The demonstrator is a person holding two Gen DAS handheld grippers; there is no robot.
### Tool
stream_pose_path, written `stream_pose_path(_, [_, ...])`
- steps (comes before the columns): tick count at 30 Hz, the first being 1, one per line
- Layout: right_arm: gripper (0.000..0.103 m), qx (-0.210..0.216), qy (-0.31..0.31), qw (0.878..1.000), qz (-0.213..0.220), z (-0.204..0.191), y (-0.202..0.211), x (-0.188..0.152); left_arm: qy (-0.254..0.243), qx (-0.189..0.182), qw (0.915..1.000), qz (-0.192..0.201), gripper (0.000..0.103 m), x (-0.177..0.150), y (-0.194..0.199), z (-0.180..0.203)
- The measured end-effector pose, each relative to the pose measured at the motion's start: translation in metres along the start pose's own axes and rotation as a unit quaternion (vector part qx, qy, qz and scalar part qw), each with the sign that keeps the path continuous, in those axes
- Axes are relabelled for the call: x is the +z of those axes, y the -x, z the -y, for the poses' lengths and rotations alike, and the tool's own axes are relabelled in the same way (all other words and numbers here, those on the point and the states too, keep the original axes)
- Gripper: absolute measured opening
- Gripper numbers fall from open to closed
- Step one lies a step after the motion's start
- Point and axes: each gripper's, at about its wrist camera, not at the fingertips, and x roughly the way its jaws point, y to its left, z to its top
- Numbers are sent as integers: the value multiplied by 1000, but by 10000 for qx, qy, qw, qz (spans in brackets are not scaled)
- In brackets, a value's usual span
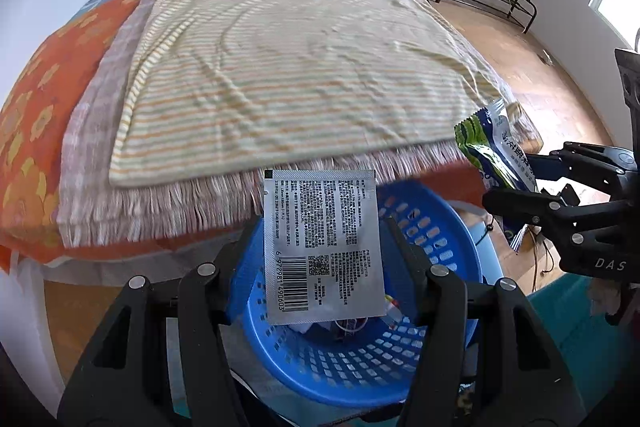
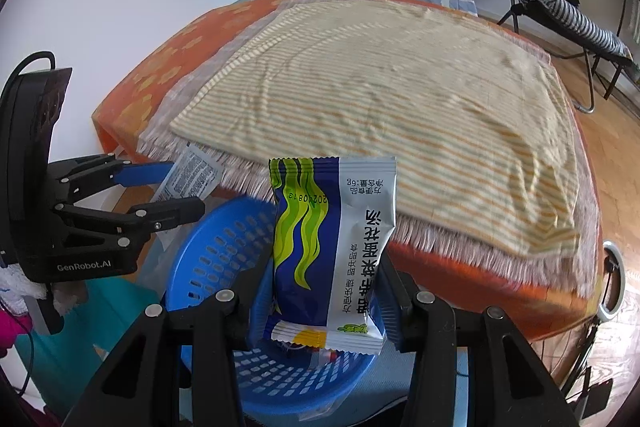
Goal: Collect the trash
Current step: 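Carry the label and snack packet over the blue basket with both tools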
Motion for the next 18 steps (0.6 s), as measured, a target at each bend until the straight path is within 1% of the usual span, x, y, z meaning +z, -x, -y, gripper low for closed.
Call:
stream_pose_path(9, [48, 61, -71, 9998, -187, -4, -12, -25, -73, -17, 9998, -197, 60, -21, -9, 9])
stream_pose_path(18, [48, 61, 20, 9994, -327, -5, -25, -37, -158, 52, 9990, -417, 60, -32, -23, 13])
